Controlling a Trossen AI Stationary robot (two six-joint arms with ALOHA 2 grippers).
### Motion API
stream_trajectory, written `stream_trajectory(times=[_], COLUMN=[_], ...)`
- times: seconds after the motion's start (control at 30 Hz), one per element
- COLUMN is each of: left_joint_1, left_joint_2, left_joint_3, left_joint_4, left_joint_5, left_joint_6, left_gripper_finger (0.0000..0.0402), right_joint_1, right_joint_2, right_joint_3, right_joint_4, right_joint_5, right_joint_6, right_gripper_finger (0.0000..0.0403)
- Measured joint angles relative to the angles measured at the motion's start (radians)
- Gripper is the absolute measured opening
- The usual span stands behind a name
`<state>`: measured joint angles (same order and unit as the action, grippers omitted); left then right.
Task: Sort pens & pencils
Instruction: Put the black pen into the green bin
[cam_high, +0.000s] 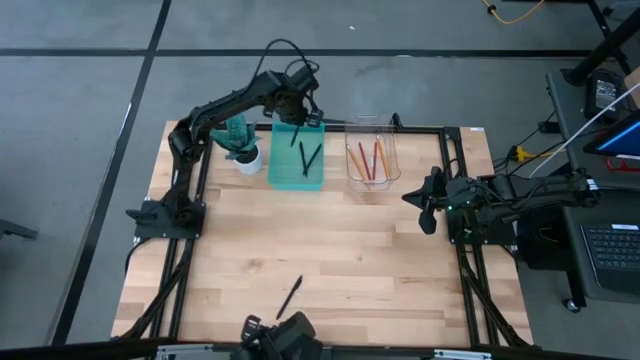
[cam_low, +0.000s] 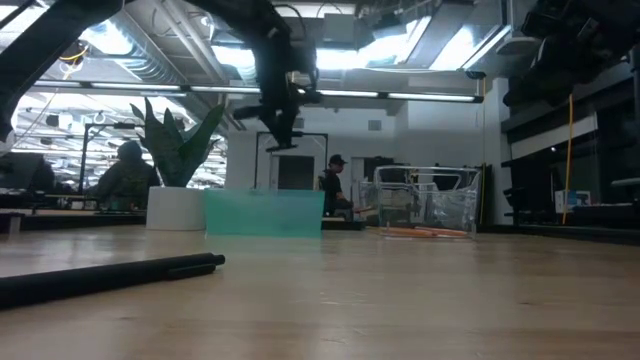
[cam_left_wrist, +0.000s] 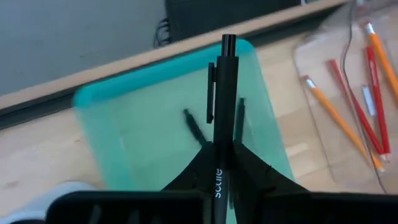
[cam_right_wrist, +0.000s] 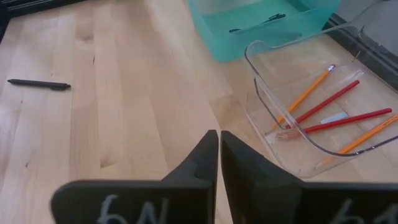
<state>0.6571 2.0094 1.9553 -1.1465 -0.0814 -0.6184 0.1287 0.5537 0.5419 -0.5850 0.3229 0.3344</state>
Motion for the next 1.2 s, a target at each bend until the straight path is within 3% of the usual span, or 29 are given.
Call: stream_trajectory(times=[0.3,0.57,1.2], left_joint_1=[0.001,-0.008,-0.069], left_joint_2=[0.0,0.0,0.0], left_joint_3=[-0.144,-0.236,-0.388], left_joint_4=[0.074,0.119,0.278], left_joint_5=[0.037,0.072,0.108], left_joint_6=[0.005,0.102,0.131], left_gripper_finger=[0.0017,0.0017,0.0016], right_joint_1=[0.0,0.0,0.0], right_joint_2=[0.0,0.0,0.0], right_joint_3=[0.0,0.0,0.0], right_joint_4=[0.0,0.0,0.0], right_joint_5=[0.0,0.0,0.0], right_joint_6=[0.0,0.001,0.001], right_gripper_finger=[0.0021,0.0021,0.0021])
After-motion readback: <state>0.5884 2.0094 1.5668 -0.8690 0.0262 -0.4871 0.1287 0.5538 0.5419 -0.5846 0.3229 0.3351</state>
